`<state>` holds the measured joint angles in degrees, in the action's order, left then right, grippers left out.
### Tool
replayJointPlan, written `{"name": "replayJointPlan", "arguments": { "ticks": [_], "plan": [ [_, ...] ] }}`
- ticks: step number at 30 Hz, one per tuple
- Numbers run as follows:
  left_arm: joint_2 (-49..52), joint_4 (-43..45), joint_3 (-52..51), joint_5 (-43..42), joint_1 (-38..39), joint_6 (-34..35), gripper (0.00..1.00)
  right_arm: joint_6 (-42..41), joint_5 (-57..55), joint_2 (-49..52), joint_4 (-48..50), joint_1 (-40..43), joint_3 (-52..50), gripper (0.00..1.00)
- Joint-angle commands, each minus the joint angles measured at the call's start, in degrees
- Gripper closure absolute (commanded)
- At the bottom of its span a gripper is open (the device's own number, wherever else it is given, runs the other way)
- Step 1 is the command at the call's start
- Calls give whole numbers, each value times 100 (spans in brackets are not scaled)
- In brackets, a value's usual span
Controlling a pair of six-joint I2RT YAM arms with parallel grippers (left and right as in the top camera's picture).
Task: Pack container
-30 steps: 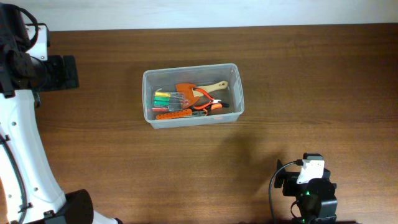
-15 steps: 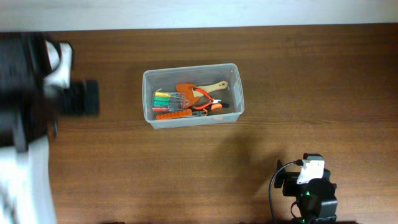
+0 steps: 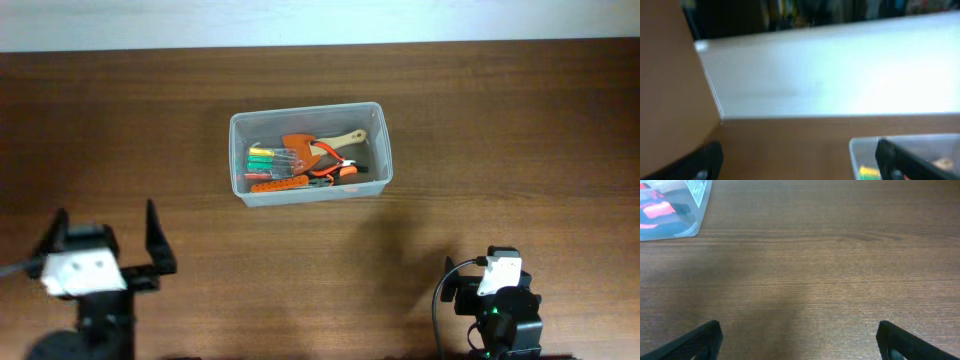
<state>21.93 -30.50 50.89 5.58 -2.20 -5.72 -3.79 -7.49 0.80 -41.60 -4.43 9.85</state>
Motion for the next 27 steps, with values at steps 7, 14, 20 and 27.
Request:
{"name": "replayJointPlan", "arguments": {
  "ticks": [7,14,20,27],
  "plan": [
    [-1950,608,-3202,-1075,258,55,1,37,-4,-59,7,33,-48,1],
    [-2164,807,-4218,-1062,258,52,1,37,-4,-59,7,33,-48,1],
    [-2164,1034,-4468,-1034,258,50,1,37,-4,-59,7,33,-48,1],
    [-2164,1032,-4468,-1034,258,50,1,37,-4,-59,7,33,-48,1]
  ]
}}
